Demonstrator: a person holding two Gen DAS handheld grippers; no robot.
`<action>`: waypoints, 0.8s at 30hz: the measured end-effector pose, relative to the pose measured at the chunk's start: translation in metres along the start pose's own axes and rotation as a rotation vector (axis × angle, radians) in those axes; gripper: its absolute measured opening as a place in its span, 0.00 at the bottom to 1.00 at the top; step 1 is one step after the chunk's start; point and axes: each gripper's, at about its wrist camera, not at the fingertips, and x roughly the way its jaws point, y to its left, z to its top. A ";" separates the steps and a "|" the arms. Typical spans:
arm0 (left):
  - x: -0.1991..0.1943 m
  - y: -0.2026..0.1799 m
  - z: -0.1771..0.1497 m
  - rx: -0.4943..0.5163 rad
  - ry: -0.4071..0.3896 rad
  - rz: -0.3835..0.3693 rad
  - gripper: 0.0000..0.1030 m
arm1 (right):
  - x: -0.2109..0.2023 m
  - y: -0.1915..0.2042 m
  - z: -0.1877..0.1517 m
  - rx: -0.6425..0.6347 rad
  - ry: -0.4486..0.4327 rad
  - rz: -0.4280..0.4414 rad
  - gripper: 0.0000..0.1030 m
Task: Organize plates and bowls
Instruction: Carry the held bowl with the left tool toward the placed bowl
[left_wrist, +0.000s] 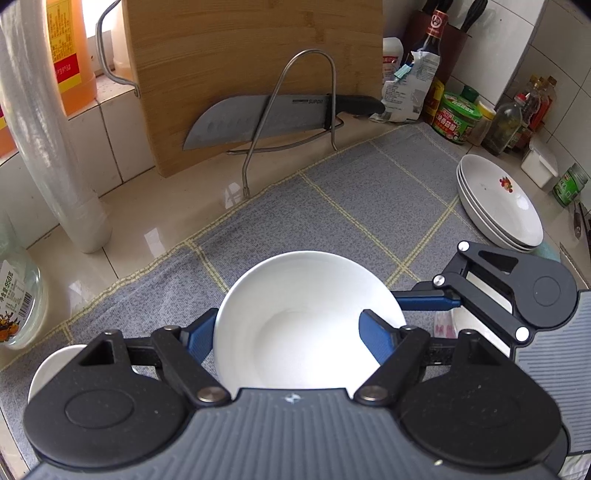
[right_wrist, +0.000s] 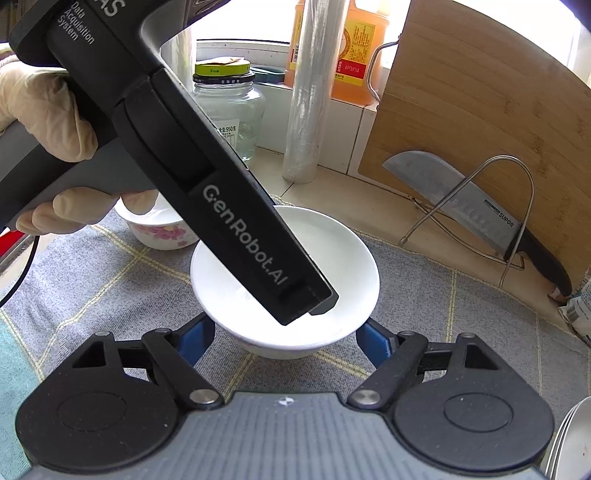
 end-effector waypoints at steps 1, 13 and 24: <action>-0.002 -0.003 0.000 0.002 -0.003 0.001 0.77 | -0.003 0.000 -0.001 0.002 -0.002 0.001 0.84; -0.022 -0.040 0.002 0.061 -0.038 -0.005 0.77 | -0.039 -0.003 -0.014 0.029 -0.029 -0.036 0.84; -0.026 -0.078 0.006 0.133 -0.053 -0.034 0.77 | -0.067 -0.008 -0.036 0.072 -0.036 -0.097 0.84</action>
